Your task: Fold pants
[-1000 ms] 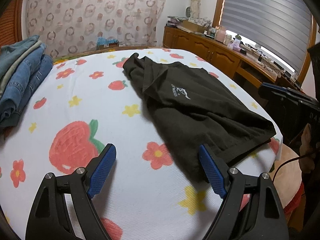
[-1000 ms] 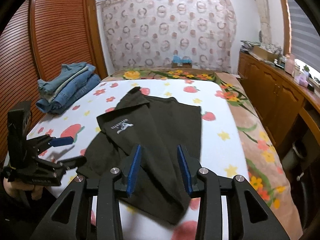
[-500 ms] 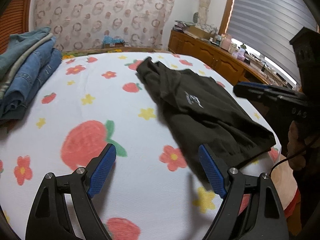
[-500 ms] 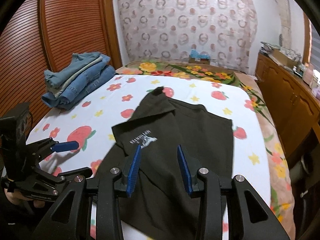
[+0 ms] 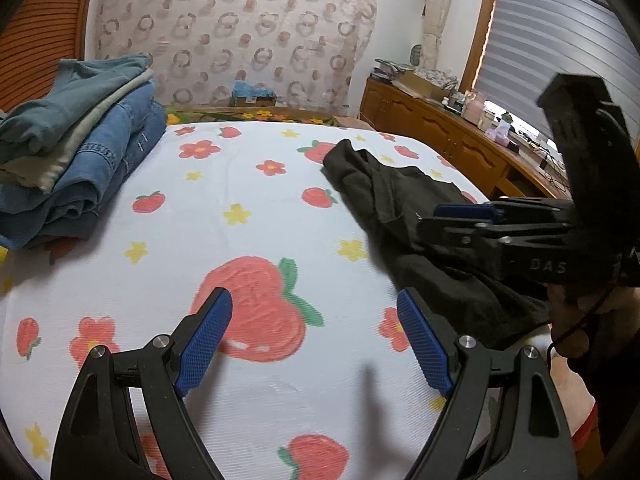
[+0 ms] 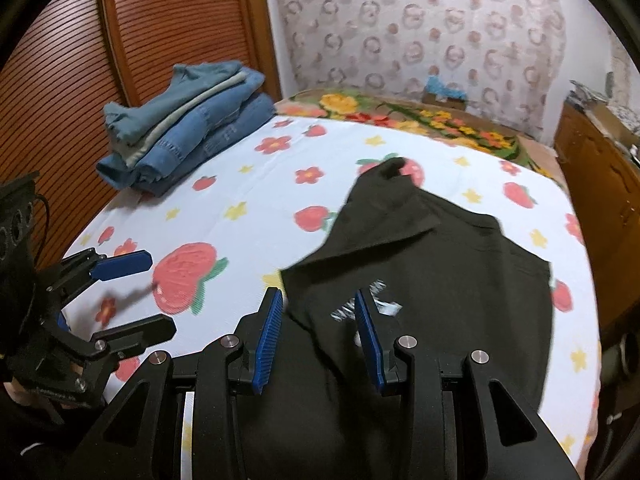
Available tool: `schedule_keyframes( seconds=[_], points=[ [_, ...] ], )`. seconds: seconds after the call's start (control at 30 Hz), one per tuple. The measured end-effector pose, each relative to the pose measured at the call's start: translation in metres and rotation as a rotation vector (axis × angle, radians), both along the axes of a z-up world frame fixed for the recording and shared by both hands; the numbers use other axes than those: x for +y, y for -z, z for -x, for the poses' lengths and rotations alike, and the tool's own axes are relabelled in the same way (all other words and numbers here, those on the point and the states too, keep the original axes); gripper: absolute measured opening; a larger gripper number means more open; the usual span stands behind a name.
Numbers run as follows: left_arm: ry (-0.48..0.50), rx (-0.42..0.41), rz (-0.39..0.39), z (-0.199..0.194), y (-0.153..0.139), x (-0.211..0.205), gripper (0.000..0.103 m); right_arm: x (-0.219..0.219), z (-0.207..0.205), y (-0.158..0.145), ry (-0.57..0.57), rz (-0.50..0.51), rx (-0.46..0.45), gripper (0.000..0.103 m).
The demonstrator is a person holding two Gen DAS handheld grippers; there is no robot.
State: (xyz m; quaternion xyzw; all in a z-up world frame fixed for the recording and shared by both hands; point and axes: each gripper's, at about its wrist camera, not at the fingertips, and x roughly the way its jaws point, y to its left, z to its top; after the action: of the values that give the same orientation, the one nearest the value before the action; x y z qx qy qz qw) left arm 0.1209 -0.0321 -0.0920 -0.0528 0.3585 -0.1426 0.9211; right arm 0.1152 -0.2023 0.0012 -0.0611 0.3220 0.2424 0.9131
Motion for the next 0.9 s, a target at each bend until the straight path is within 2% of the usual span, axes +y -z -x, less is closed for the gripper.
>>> schedule_keyframes(
  seconds=[0.37, 0.4, 0.47, 0.53, 0.63, 0.9],
  points=[
    [-0.003, -0.002, 0.0, 0.001, 0.001, 0.002, 0.085, 0.02, -0.023, 0.002, -0.045, 0.082, 0.019, 0.038],
    [-0.002, -0.002, 0.001, 0.002, 0.002, 0.002, 0.085, 0.019, -0.026, 0.004, -0.04, 0.09, 0.024, 0.036],
    [0.001, -0.001, -0.001, 0.002, 0.003, 0.002, 0.085, 0.021, -0.031, 0.005, -0.037, 0.098, 0.033, 0.014],
    [0.003, 0.001, -0.002, 0.003, 0.005, 0.0, 0.085, 0.019, -0.033, 0.004, -0.043, 0.091, 0.034, 0.007],
    [0.006, 0.004, -0.001, 0.003, 0.007, -0.002, 0.085, 0.02, -0.032, -0.003, -0.044, 0.075, 0.016, 0.003],
    [0.017, 0.002, -0.008, 0.005, 0.008, -0.008, 0.085, 0.0, -0.023, -0.025, -0.009, 0.081, -0.041, 0.003]
  ],
)
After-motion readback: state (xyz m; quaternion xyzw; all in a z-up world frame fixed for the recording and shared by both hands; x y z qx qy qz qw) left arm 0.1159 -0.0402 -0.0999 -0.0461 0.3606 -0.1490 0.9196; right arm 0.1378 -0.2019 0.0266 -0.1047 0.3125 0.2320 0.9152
